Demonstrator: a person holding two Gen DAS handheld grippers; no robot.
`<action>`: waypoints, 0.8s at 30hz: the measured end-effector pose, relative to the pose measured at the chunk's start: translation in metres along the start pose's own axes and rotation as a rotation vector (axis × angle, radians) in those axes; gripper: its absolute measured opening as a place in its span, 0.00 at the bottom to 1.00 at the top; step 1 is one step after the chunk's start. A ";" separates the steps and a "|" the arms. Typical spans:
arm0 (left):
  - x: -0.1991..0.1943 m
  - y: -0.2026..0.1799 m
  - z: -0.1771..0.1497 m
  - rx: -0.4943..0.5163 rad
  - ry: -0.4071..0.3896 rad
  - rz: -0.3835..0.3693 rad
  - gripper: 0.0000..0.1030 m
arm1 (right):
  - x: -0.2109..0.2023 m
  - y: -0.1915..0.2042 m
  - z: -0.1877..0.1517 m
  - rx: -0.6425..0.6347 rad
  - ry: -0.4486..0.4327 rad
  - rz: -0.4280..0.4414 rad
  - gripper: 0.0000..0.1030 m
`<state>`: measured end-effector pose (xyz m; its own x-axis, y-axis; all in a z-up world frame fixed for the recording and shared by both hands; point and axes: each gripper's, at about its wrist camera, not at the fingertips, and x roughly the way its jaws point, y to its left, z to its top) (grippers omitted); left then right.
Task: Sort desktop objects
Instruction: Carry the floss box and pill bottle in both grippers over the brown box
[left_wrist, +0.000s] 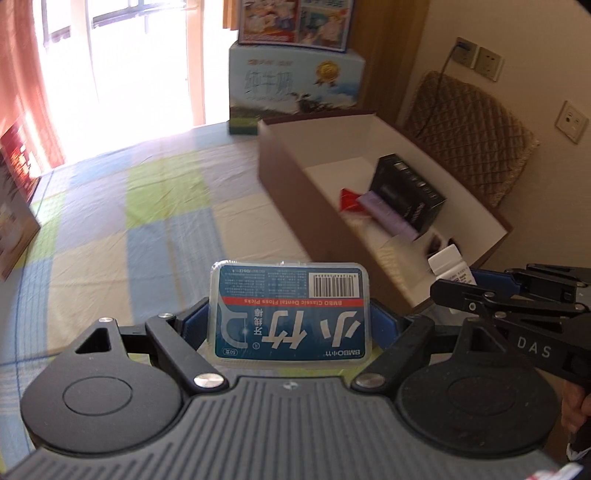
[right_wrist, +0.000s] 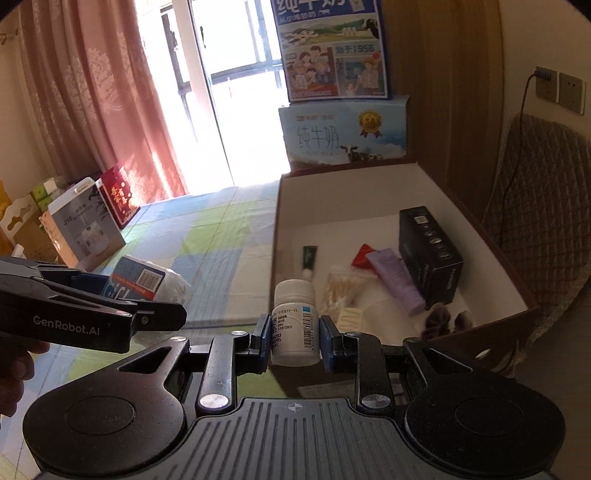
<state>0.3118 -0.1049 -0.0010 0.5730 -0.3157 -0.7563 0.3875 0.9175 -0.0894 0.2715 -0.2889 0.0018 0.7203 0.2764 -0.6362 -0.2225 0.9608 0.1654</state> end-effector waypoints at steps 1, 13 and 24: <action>0.003 -0.008 0.005 0.009 -0.003 -0.009 0.81 | 0.000 -0.007 0.004 0.002 -0.006 -0.005 0.24; 0.067 -0.075 0.067 0.135 -0.015 -0.005 0.81 | 0.045 -0.088 0.043 -0.031 0.021 0.020 0.24; 0.144 -0.078 0.108 0.247 0.044 0.018 0.81 | 0.109 -0.120 0.066 -0.102 0.133 0.064 0.24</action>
<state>0.4422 -0.2477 -0.0333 0.5516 -0.2846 -0.7841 0.5456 0.8341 0.0810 0.4202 -0.3723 -0.0379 0.6108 0.3252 -0.7219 -0.3356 0.9321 0.1359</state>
